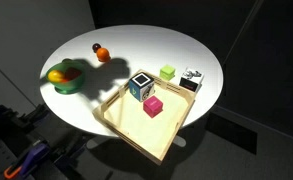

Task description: Put the orange inside the bowl

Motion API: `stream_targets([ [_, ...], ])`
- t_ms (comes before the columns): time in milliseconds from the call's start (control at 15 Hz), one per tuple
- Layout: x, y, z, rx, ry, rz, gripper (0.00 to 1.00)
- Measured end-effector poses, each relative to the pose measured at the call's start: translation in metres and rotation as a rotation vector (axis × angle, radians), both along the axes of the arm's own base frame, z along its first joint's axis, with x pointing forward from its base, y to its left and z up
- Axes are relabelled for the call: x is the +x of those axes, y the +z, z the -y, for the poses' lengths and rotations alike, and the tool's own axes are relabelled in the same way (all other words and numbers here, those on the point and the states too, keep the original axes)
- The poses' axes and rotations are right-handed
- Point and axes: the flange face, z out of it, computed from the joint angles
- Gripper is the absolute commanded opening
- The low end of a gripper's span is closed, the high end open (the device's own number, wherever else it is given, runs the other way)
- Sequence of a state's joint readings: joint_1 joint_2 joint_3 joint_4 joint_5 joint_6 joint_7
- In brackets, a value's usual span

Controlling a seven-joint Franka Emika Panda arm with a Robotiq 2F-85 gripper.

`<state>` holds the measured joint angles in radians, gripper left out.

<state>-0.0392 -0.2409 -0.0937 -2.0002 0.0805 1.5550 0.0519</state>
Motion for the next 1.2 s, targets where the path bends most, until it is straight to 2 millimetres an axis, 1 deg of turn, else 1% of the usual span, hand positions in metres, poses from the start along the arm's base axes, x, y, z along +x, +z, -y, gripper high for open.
stream_targets([
  [733,0.001,0.0,-0.001,-0.001,0.002,0.002,1.0],
  [933,0.008,-0.002,-0.005,-0.013,0.01,0.031,1.0],
  [1200,0.025,-0.006,-0.017,-0.059,0.042,0.088,1.0],
])
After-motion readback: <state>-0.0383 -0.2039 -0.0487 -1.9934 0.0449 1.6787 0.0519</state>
